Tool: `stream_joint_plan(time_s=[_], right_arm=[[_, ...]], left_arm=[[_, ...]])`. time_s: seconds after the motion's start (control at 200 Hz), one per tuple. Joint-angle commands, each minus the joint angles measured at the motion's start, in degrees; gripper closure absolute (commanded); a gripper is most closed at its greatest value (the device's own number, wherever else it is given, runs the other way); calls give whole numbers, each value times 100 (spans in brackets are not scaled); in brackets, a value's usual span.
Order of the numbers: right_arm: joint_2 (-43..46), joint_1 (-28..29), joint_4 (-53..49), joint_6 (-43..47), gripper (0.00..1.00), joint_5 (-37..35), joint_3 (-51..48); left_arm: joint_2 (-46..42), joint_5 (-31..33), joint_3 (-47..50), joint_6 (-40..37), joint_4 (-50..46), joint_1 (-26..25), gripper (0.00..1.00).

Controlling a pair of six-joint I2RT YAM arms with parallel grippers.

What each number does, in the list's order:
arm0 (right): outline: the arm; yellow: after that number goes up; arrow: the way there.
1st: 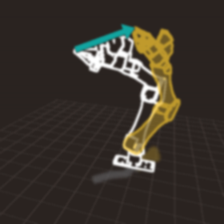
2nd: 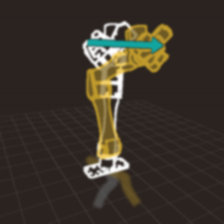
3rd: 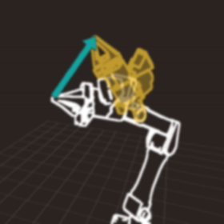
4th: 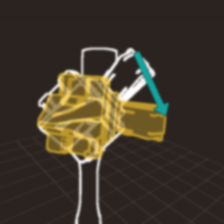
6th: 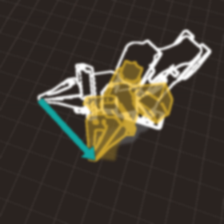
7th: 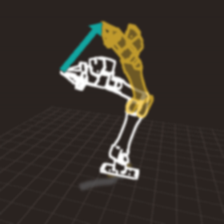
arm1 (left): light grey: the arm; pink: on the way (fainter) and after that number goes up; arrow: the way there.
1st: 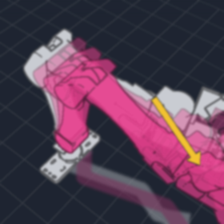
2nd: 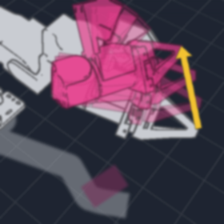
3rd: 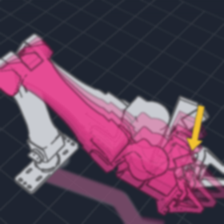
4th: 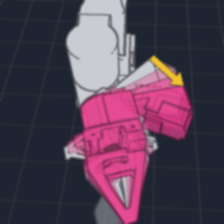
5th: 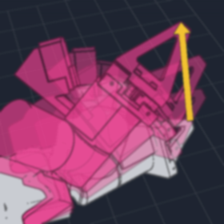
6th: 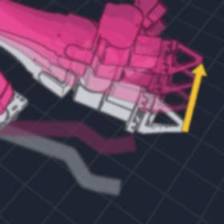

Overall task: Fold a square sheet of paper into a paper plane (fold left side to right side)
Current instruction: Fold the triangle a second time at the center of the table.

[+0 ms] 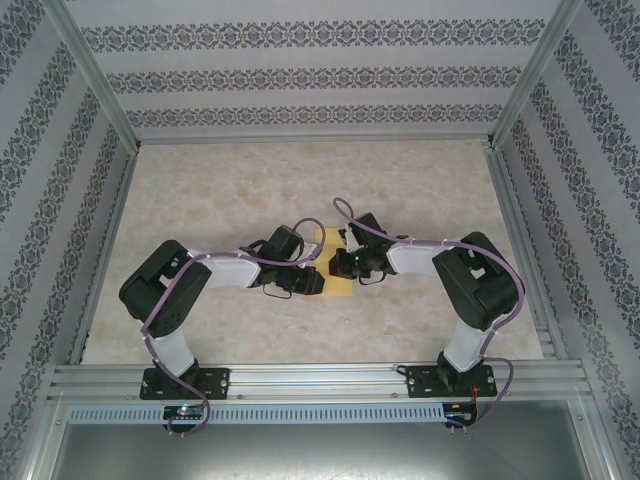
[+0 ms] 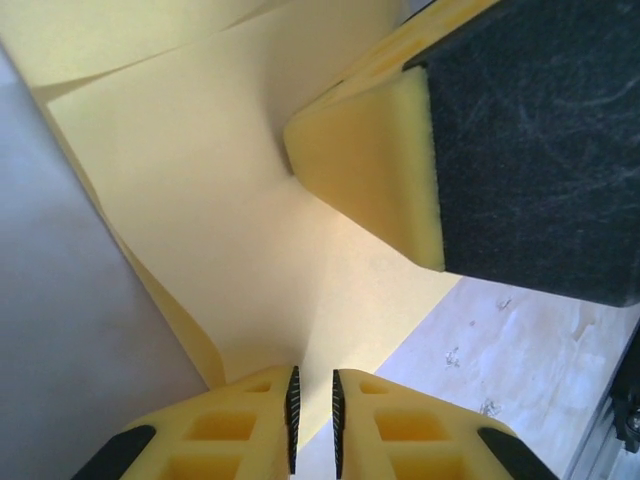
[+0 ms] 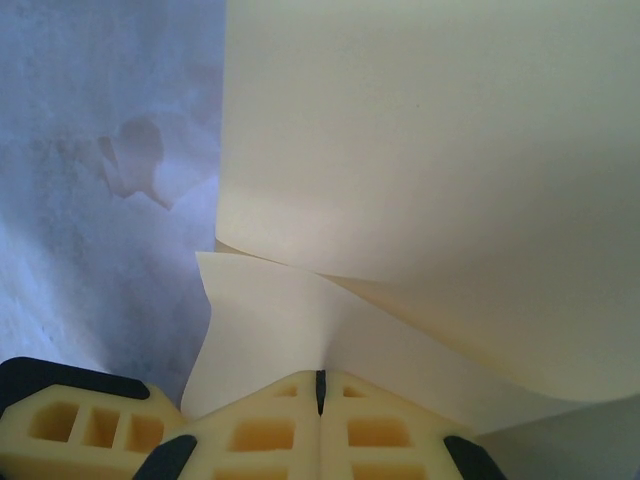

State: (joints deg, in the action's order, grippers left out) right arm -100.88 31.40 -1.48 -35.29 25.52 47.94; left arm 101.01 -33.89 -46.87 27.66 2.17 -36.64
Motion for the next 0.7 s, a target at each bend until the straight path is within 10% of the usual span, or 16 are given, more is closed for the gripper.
stream_joint_plan(time_s=[0.0,0.694], right_arm=[[147,51,-277,179,100,-258,73],[580,383,1510,-741,100,199,-862]], left_arm=[[60,205,173,-129,-150,43,81],[-72,371,394,25,9,-246,84]])
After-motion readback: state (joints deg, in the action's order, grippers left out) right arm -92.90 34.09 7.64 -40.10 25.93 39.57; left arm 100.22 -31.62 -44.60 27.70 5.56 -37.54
